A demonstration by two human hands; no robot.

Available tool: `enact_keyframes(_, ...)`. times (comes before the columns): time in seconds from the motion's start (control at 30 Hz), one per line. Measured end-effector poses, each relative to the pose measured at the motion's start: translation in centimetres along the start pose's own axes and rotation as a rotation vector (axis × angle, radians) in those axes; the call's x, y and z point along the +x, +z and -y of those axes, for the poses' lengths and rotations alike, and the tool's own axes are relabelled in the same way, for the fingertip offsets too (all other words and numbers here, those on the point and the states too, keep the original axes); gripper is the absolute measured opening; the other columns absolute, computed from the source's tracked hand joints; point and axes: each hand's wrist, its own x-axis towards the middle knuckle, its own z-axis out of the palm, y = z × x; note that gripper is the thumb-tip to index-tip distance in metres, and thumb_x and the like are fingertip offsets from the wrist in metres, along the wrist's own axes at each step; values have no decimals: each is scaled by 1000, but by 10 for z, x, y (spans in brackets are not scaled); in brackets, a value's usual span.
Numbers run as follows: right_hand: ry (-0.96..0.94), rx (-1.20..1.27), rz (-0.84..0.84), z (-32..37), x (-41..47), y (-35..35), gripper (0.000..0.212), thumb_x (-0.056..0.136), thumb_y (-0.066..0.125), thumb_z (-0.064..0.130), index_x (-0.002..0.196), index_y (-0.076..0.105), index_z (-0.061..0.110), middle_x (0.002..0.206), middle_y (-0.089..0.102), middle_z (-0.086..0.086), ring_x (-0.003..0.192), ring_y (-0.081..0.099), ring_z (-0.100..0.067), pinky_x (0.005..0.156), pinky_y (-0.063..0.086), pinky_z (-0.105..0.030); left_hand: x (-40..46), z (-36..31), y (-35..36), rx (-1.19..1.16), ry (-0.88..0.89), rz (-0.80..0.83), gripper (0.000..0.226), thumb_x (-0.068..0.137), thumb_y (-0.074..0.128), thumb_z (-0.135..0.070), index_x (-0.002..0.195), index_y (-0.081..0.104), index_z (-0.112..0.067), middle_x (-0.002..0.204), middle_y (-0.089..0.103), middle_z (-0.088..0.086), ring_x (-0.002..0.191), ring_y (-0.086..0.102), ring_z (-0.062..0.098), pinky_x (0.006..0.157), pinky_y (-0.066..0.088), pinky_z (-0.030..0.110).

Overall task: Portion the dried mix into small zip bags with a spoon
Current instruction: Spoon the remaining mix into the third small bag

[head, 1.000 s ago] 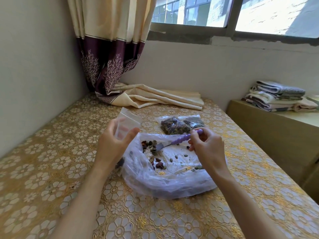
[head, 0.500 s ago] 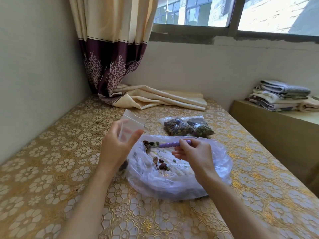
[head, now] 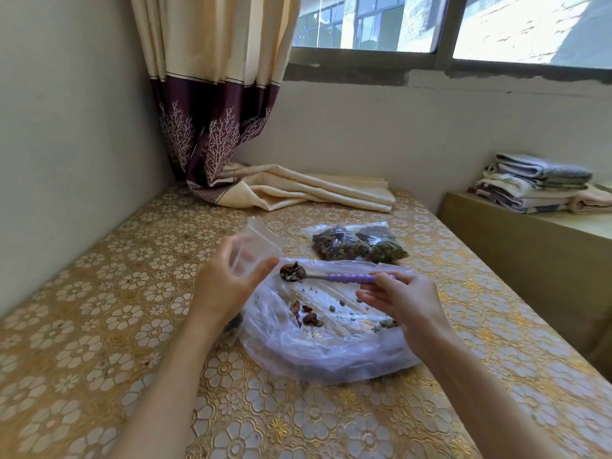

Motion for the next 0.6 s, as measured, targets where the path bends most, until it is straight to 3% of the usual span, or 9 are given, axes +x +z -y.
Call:
enact_keyframes(0.13, -47, 67, 8, 18, -3, -8, 10, 90, 53, -3, 89, 62, -3, 76, 68, -22, 64, 71, -25, 58, 57, -22, 0, 1, 1, 57, -32, 107, 80, 63, 56, -68, 127, 48, -20, 104, 61, -7, 96, 59, 14, 82, 50, 33)
enact_keyframes(0.2, -85, 98, 19, 29, -6, -9, 9, 91, 53, -2, 89, 62, -1, 77, 68, -21, 65, 71, -24, 59, 58, -23, -1, 0, 1, 79, -41, 138, 80, 64, 56, -68, 127, 47, -20, 104, 61, -7, 97, 59, 15, 90, 48, 45)
enact_keyframes(0.27, -130, 118, 42, 37, -9, -6, 10, 91, 53, -1, 88, 62, 0, 74, 69, -19, 64, 71, -23, 59, 57, -22, -2, -1, 1, 94, -42, 142, 78, 65, 56, -67, 126, 47, -20, 101, 60, -9, 95, 59, 14, 94, 44, 48)
enact_keyframes(0.4, -261, 52, 127, 45, -18, 5, 12, 89, 55, -1, 85, 65, 4, 65, 71, -11, 63, 70, -21, 58, 56, -20, -4, -5, 1, 57, -52, 140, 76, 66, 58, -64, 126, 48, -20, 102, 57, -11, 98, 57, 14, 98, 41, 47)
enact_keyframes(0.6, -527, -211, 263, 45, -26, 19, 17, 88, 57, -3, 89, 66, 11, 71, 71, -7, 65, 70, -20, 64, 58, -26, -4, -7, 1, -161, -65, 144, 66, 63, 65, -54, 114, 54, -14, 102, 64, -3, 89, 64, 8, 82, 52, 24)
